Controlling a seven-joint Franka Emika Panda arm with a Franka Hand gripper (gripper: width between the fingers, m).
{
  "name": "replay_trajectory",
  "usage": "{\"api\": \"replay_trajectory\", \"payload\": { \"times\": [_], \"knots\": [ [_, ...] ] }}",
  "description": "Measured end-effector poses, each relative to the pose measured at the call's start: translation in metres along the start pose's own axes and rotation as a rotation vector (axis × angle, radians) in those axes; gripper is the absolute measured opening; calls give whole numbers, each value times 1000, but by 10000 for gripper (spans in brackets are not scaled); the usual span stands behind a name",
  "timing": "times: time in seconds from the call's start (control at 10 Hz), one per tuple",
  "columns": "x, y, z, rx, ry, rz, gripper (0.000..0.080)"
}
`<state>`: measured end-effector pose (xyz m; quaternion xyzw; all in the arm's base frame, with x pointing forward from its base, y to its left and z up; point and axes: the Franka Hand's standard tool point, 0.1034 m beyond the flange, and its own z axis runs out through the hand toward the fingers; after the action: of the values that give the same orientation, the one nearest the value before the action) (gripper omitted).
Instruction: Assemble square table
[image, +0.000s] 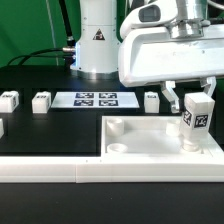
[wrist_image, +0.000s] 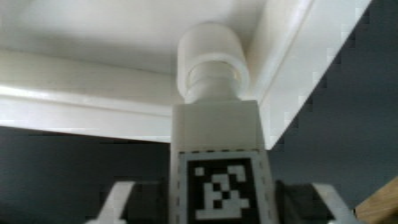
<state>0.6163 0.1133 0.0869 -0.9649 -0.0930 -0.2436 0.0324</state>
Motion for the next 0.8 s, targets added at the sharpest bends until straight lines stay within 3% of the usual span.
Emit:
{"api": "replay_trajectory", "payload": {
  "times": [0.4,0.8],
  "knots": [
    [-6,-1,7,-2,8,-1,290],
    [-19,-2,9,-21,84,-8,290]
  ]
}}
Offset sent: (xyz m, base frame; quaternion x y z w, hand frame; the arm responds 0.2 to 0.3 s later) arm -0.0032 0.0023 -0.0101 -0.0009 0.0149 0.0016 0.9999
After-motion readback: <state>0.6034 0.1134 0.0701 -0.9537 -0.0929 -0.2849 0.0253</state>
